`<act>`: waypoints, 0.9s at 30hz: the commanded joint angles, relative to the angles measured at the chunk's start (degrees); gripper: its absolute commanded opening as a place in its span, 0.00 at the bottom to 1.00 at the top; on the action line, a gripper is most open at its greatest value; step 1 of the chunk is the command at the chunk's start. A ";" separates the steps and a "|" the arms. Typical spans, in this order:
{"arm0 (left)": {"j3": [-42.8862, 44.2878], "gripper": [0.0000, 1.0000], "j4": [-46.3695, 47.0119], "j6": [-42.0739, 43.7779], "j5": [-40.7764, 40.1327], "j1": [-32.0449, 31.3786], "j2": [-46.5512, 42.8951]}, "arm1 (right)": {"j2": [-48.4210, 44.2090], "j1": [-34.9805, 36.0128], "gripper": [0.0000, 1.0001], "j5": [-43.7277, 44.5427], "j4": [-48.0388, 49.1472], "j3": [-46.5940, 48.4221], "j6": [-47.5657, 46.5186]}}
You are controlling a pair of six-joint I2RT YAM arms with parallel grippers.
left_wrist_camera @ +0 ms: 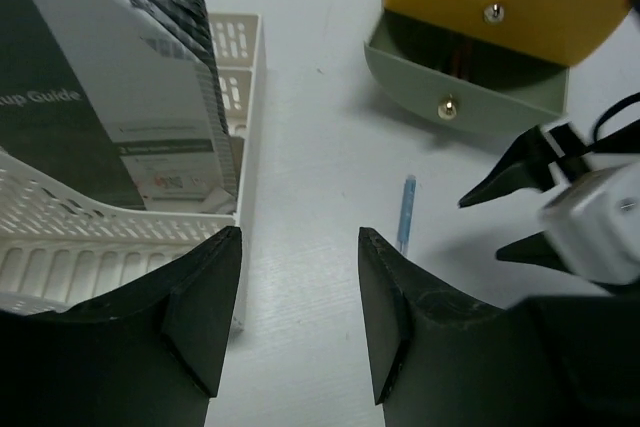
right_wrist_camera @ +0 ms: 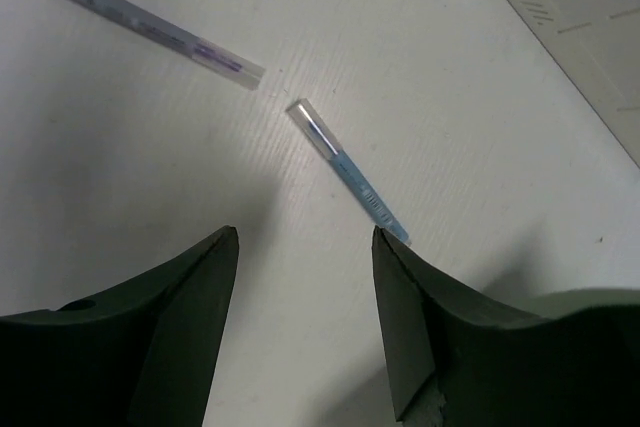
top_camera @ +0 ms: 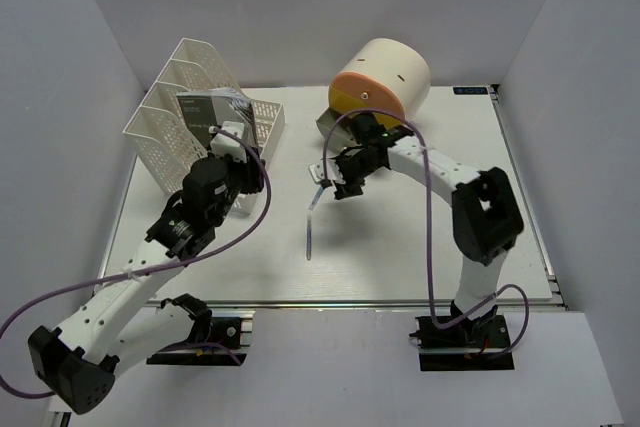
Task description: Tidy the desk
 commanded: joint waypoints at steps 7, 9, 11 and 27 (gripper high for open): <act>-0.76 0.60 2.73 2.93 -5.27 0.25 -5.44 | 15.16 3.57 0.59 10.99 -7.64 17.13 -10.92; -0.85 0.60 2.99 2.93 -5.09 0.25 -5.88 | 17.09 4.01 0.58 11.44 -7.20 18.45 -11.18; -0.85 0.60 3.08 3.20 -5.18 0.25 -6.15 | 19.37 4.10 0.57 11.79 -7.20 19.68 -10.83; -1.38 0.60 3.61 3.55 -4.56 0.25 -6.41 | 26.59 6.12 0.50 17.06 -8.95 22.59 -14.52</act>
